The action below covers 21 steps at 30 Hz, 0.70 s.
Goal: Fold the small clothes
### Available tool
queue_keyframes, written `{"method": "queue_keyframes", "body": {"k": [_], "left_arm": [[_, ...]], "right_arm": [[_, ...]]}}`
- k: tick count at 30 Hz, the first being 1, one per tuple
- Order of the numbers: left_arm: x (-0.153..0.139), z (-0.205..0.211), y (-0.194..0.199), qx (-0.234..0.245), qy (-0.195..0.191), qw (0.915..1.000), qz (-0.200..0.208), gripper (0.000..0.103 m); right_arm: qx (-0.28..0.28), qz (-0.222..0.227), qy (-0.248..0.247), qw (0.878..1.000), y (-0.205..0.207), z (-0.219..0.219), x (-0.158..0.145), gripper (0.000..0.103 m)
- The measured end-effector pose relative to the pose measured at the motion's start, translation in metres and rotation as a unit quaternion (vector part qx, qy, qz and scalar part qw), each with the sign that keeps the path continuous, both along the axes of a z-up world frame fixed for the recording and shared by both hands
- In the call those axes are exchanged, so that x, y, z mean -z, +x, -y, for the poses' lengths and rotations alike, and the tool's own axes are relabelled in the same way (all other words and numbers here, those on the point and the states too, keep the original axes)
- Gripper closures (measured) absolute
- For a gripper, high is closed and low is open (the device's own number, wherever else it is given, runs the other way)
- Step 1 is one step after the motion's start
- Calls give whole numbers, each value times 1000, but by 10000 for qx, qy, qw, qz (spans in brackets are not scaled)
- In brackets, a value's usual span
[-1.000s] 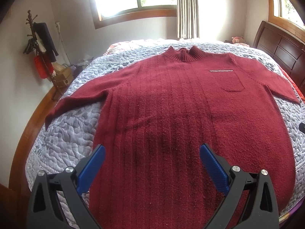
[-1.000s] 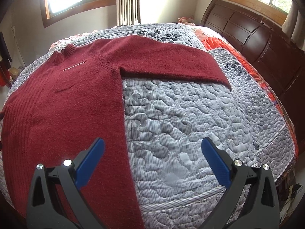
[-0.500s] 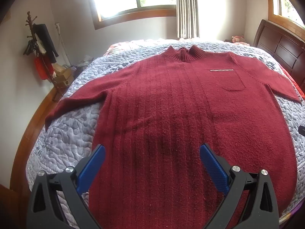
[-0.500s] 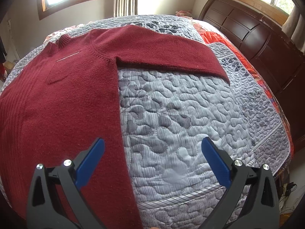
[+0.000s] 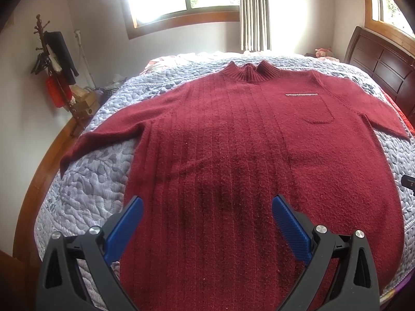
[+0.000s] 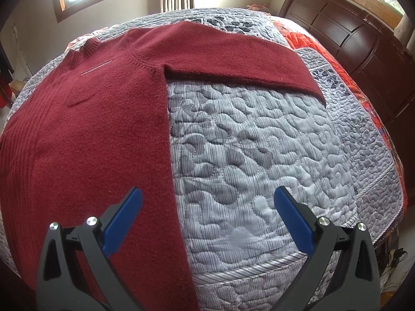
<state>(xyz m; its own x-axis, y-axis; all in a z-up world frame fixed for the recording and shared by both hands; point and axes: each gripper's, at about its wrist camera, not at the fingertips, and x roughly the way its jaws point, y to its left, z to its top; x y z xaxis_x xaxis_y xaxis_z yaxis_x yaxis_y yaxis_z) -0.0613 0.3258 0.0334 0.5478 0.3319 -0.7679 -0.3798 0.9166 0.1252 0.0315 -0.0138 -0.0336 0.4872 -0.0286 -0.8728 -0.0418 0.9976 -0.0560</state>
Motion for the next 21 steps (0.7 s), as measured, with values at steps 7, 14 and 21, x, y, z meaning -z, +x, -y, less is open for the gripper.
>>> {"method": "queue_keyframes", "body": {"k": [7,14,21], "left_arm": [[1,0,1,7,2,10000,-21,4],[2,0,2,14,-6,10000,-32,4],[1,1,3,21,-5,10000,-36,4]], "right_arm": [[159,175,-45,9997,-1,5,-6,2],[92,175,31,9998,-2,8,-6,2],[5,179,83,9998,-1,5,-6,2]]}}
